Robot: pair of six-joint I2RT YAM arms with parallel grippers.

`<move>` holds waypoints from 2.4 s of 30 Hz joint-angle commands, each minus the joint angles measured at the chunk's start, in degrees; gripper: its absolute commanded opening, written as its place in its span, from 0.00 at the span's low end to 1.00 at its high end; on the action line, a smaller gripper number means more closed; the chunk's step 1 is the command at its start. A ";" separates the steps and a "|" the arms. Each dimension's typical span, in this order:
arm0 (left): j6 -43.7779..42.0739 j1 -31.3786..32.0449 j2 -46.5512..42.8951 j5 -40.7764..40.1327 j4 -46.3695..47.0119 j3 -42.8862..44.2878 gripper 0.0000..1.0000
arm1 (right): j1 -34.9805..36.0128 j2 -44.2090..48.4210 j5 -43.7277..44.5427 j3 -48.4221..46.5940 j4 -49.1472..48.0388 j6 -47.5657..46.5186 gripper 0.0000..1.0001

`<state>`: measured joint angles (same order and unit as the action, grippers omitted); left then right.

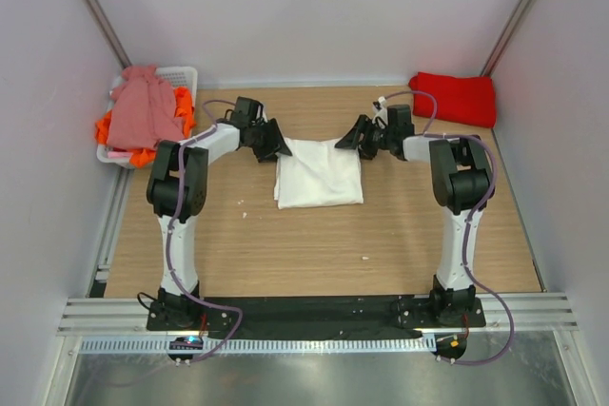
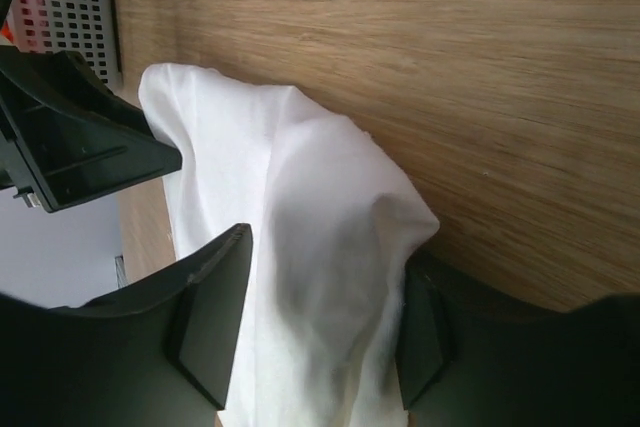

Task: Fold and stack the t-shirts
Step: Neatly place the folded tshirt to the corner

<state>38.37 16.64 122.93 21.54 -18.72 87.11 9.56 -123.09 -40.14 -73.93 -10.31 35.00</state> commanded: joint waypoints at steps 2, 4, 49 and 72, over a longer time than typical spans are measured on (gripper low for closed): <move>-0.66 0.41 2.22 2.19 0.26 1.22 0.50 | 0.98 -1.98 -1.95 2.38 0.12 -0.03 0.55; -0.75 0.41 2.31 2.80 0.35 1.22 0.52 | 1.16 -1.98 -3.71 2.91 -2.52 0.85 0.45; -1.19 25.28 -42.69 -37.89 12.57 -41.76 1.00 | -11.58 2.16 10.52 -41.28 44.47 -26.12 0.02; -1.98 27.21 -40.23 -39.91 12.04 -39.92 1.00 | -19.23 -6.11 20.89 -66.52 42.05 -20.60 0.01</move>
<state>37.01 43.31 82.52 -16.03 -9.23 45.21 -9.50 -130.91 -20.73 -136.42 37.52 11.14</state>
